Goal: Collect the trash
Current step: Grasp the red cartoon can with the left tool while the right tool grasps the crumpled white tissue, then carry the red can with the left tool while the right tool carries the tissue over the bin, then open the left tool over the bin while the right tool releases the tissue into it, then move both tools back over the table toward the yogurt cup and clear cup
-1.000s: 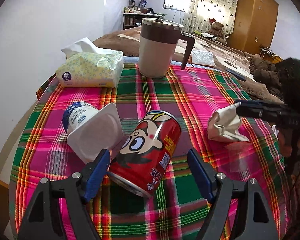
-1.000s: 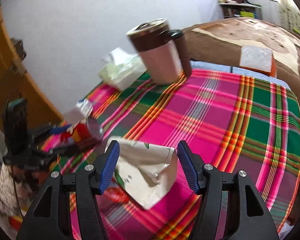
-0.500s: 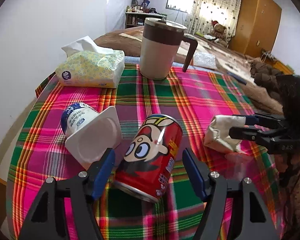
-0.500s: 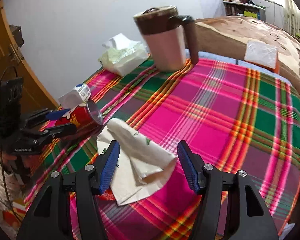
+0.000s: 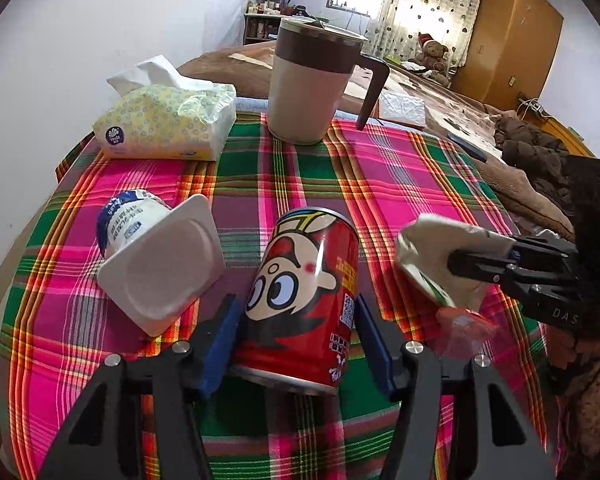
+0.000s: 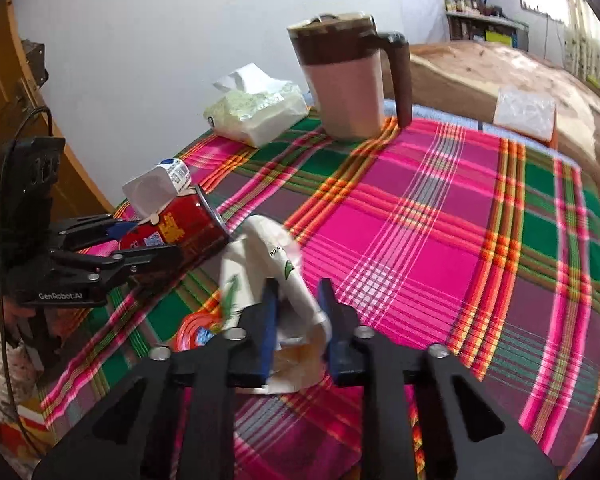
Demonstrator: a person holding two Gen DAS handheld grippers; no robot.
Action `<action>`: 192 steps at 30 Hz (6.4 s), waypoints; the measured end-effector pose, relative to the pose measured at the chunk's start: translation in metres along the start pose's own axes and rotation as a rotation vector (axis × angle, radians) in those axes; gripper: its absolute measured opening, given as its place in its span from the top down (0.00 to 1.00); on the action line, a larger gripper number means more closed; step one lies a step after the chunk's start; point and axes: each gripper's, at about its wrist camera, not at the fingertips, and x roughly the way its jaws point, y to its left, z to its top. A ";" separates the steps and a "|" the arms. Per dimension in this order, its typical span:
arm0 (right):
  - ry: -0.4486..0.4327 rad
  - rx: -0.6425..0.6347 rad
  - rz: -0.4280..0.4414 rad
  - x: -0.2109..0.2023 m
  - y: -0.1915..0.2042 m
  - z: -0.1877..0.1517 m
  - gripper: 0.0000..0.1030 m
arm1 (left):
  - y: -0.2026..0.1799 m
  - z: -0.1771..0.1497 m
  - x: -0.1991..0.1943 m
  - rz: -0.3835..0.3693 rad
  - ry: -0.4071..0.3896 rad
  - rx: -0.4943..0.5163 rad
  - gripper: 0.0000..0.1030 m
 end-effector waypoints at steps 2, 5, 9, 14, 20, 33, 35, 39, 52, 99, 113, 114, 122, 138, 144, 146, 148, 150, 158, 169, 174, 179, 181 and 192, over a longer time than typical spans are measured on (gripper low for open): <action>-0.017 -0.023 -0.049 -0.004 0.006 -0.001 0.87 | -0.002 -0.001 -0.001 0.005 -0.004 -0.003 0.42; -0.052 -0.029 -0.093 -0.012 0.009 -0.004 0.88 | -0.004 -0.002 -0.002 0.016 -0.012 -0.013 0.42; -0.099 -0.003 -0.140 -0.025 0.008 -0.006 0.88 | -0.009 -0.006 -0.008 0.027 -0.028 -0.014 0.42; -0.128 0.029 -0.175 -0.037 0.008 -0.012 0.88 | -0.019 -0.007 -0.019 0.026 -0.057 -0.010 0.42; -0.165 0.059 -0.207 -0.051 0.012 -0.019 0.88 | -0.030 -0.009 -0.032 0.033 -0.082 0.008 0.43; -0.267 0.133 -0.227 -0.086 0.016 -0.031 0.88 | -0.055 -0.014 -0.057 0.040 -0.148 0.026 0.45; -0.275 0.144 -0.225 -0.089 0.015 -0.034 0.88 | -0.060 -0.015 -0.061 0.035 -0.154 0.029 0.46; -0.292 0.158 -0.234 -0.098 0.013 -0.040 0.88 | -0.070 -0.017 -0.068 0.024 -0.169 0.038 0.46; -0.354 0.215 -0.306 -0.136 -0.004 -0.060 0.88 | -0.115 -0.017 -0.086 -0.032 -0.212 0.094 0.46; -0.335 0.529 -0.812 -0.242 -0.114 -0.166 0.87 | -0.368 -0.030 -0.035 -0.360 -0.121 0.400 0.46; -0.270 0.543 -0.833 -0.240 -0.133 -0.174 0.85 | -0.393 -0.029 -0.018 -0.350 -0.100 0.408 0.46; -0.264 0.543 -0.830 -0.239 -0.133 -0.174 0.83 | -0.393 -0.029 -0.018 -0.353 -0.101 0.408 0.44; -0.272 0.535 -0.832 -0.242 -0.127 -0.173 0.42 | -0.382 -0.028 -0.025 -0.350 -0.121 0.384 0.27; -0.327 0.511 -0.822 -0.240 -0.100 -0.157 0.42 | -0.335 -0.024 -0.046 -0.314 -0.155 0.320 0.27; -0.344 0.492 -0.784 -0.233 -0.086 -0.149 0.42 | -0.308 -0.025 -0.059 -0.270 -0.190 0.291 0.27; -0.348 0.482 -0.769 -0.228 -0.081 -0.146 0.42 | -0.297 -0.025 -0.062 -0.265 -0.196 0.272 0.27; -0.352 0.473 -0.746 -0.222 -0.075 -0.143 0.42 | -0.284 -0.025 -0.065 -0.249 -0.207 0.253 0.27; -0.352 0.467 -0.722 -0.216 -0.070 -0.140 0.42 | -0.272 -0.027 -0.069 -0.218 -0.222 0.246 0.27; -0.345 0.402 -0.623 -0.186 -0.044 -0.119 0.42 | -0.207 -0.030 -0.080 -0.137 -0.238 0.148 0.27; -0.295 0.318 -0.477 -0.138 -0.002 -0.088 0.42 | -0.119 -0.027 -0.093 -0.006 -0.268 0.006 0.26; -0.271 0.289 -0.429 -0.119 0.015 -0.076 0.42 | -0.083 -0.028 -0.096 0.051 -0.273 -0.039 0.25; -0.237 0.266 -0.385 -0.102 0.031 -0.069 0.42 | -0.048 -0.031 -0.098 0.101 -0.270 -0.081 0.25; -0.218 0.259 -0.363 -0.093 0.038 -0.067 0.42 | -0.035 -0.032 -0.098 0.116 -0.268 -0.098 0.25; -0.144 0.228 -0.268 -0.052 0.066 -0.053 0.42 | 0.026 -0.028 -0.091 0.172 -0.250 -0.177 0.21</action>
